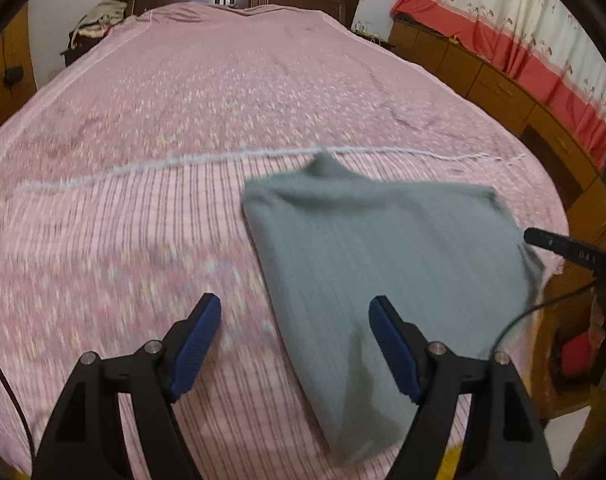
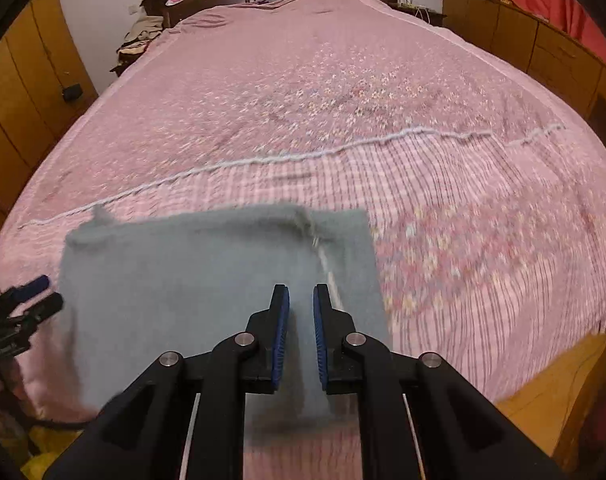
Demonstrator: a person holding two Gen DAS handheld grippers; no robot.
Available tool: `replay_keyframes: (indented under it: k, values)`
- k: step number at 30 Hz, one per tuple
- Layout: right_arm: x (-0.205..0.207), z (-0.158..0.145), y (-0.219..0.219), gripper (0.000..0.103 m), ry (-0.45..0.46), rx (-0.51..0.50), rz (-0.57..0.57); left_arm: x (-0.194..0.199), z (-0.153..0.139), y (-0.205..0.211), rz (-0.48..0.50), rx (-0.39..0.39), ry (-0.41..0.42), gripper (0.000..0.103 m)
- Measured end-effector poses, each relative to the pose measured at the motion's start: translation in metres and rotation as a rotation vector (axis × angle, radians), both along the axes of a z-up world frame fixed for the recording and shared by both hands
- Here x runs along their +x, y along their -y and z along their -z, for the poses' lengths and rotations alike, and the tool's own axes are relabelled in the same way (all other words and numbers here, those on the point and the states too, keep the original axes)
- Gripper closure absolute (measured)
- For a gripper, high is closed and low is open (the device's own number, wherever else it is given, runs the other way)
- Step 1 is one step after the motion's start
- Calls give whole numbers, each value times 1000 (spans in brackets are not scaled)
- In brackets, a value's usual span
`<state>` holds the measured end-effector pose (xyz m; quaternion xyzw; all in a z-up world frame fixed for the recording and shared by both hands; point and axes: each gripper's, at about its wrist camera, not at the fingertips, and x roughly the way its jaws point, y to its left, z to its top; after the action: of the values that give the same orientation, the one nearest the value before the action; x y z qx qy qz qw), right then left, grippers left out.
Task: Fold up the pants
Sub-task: 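Release the hems with the right gripper and reposition over the folded pants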
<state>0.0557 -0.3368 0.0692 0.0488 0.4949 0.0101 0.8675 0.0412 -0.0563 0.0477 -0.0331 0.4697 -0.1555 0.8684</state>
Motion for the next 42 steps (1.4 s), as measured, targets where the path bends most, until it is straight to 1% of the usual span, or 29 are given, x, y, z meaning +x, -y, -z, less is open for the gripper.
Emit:
replay_keyframes:
  k: [3,4,5,9,13,17,20,24,29,34,42]
  values:
    - [-24,1,-2,90,3,8,-8,-15,7,-1,-4,-39,-50,23]
    - [-33,3,-1,87,3,6,-1,-18,10,0,-6,-42,-64,23]
    - [-36,4,0,85,0,3,5,-20,14,1,-3,-40,-78,23]
    - [-52,18,2,84,-11,-25,29,-20,31,14,3,5,-112,22]
    - [-49,34,7,83,-26,-4,43,-22,38,23,8,29,-124,21]
    - [-47,47,10,83,-28,12,50,-20,39,22,4,43,-128,20]
    - [-50,48,11,83,-17,27,62,-20,40,23,-2,48,-135,18]
    - [-53,49,12,82,-25,45,77,-19,44,29,1,54,-138,17]
    - [-54,49,11,82,-34,37,86,-22,46,33,2,43,-137,16]
    - [-51,50,10,82,-40,29,86,-19,47,22,-2,27,-146,16]
    - [-47,53,15,81,-46,47,91,-18,47,22,-8,18,-153,15]
